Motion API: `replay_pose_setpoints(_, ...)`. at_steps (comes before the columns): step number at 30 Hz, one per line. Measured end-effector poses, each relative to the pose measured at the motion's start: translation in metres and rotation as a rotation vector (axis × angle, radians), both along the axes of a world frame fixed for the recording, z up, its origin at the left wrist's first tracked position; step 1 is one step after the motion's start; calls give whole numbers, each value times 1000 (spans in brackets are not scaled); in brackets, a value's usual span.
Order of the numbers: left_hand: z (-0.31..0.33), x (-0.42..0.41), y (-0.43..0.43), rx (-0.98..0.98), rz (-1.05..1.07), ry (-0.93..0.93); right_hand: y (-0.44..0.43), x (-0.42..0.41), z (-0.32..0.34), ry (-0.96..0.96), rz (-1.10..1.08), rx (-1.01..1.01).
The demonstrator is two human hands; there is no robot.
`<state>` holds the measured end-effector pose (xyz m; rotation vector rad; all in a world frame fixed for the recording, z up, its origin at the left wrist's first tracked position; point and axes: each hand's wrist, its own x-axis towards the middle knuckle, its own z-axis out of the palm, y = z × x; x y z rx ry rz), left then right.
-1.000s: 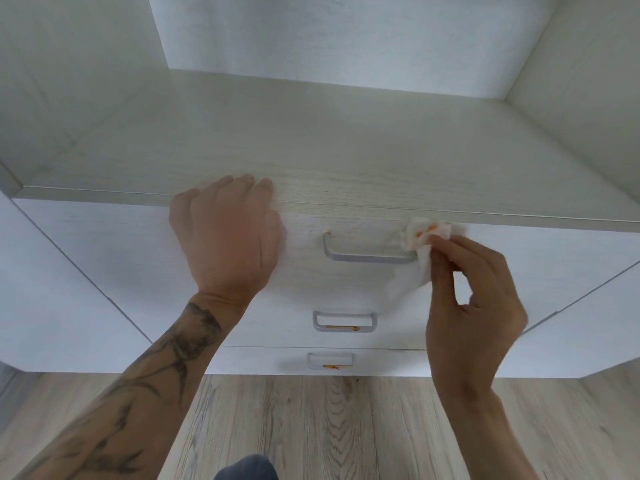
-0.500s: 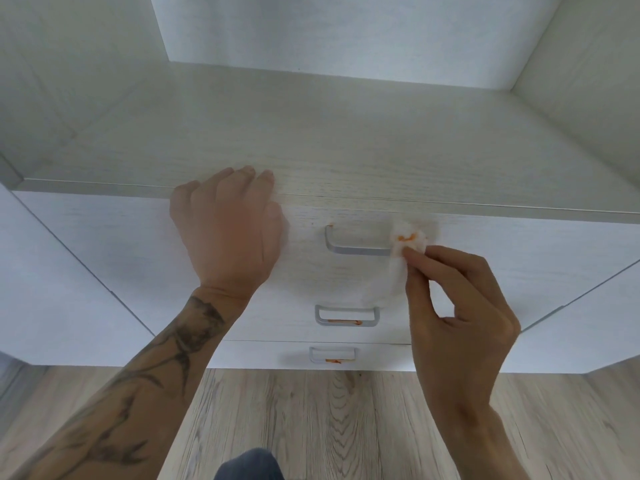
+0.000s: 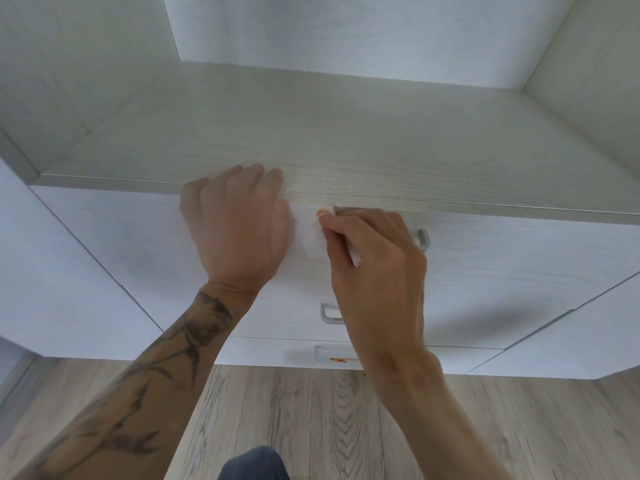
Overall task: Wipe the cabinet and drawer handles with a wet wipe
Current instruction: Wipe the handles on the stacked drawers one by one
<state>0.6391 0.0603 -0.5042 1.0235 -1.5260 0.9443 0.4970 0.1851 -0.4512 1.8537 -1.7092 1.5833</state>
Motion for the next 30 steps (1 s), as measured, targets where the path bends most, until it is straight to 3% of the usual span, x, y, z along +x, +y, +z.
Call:
replay_pose_setpoints(9, 3, -1, -2, -16, 0, 19, 25, -60, -10, -79, -245, -46)
replay_pose_setpoints(17, 3, 1, 6, 81, -17, 13, 43, -56, -43, -51, -70, -144)
replay_pose_setpoints(24, -39, 6, 32, 187, -107, 5, 69, -75, -108, -243, -160, 27)
replay_pose_setpoints(30, -92, 6, 45, 294, -176, -30, 60, -72, -148, -214, -107, 105)
